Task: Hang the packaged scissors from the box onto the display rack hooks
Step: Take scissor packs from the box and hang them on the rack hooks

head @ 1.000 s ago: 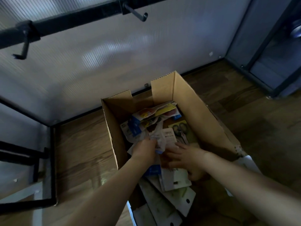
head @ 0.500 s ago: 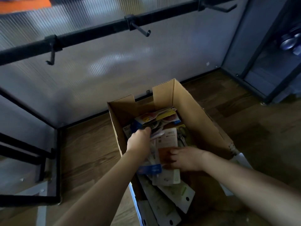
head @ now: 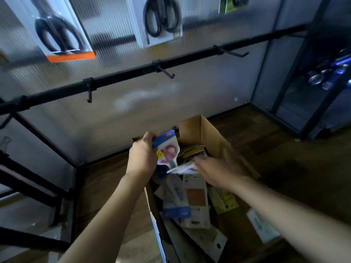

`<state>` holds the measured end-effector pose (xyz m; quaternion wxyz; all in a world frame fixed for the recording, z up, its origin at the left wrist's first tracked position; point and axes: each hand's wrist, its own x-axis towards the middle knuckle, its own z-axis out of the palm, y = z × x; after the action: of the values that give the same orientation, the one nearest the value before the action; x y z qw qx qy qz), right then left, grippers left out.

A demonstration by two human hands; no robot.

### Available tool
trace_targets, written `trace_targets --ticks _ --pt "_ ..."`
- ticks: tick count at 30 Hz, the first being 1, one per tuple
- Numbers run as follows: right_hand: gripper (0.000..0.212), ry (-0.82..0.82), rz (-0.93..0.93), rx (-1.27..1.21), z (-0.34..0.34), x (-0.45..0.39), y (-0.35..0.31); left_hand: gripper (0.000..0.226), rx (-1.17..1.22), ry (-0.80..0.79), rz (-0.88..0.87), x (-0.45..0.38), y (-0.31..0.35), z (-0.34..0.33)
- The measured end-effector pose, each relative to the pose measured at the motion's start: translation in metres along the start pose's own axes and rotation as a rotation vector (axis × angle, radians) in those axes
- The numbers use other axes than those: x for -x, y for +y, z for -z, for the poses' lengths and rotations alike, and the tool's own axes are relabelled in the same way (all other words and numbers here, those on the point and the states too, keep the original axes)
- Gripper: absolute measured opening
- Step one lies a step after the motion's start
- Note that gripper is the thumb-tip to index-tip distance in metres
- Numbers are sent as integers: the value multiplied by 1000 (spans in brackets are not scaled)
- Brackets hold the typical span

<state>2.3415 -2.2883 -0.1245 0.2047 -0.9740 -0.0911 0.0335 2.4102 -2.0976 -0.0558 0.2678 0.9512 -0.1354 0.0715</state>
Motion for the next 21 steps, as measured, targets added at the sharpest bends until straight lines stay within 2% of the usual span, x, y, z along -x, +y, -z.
trace_targets --ticks 3,6,8,16,21 --pt "22 232 -109 -288 19 -4 0 30 8 107 -65 0 10 17" --pt "23 424 -129 -339 44 -7 -3 27 62 210 -139 -2 20 35" --pt "24 495 -116 -407 60 -10 -9 24 123 290 -182 -4 28 48" --pt "15 566 -50 -644 100 -14 -33 21 353 491 -220 -1 49 87" --pt "22 627 -33 -740 121 -20 -47 16 572 543 -112 -1 54 105"
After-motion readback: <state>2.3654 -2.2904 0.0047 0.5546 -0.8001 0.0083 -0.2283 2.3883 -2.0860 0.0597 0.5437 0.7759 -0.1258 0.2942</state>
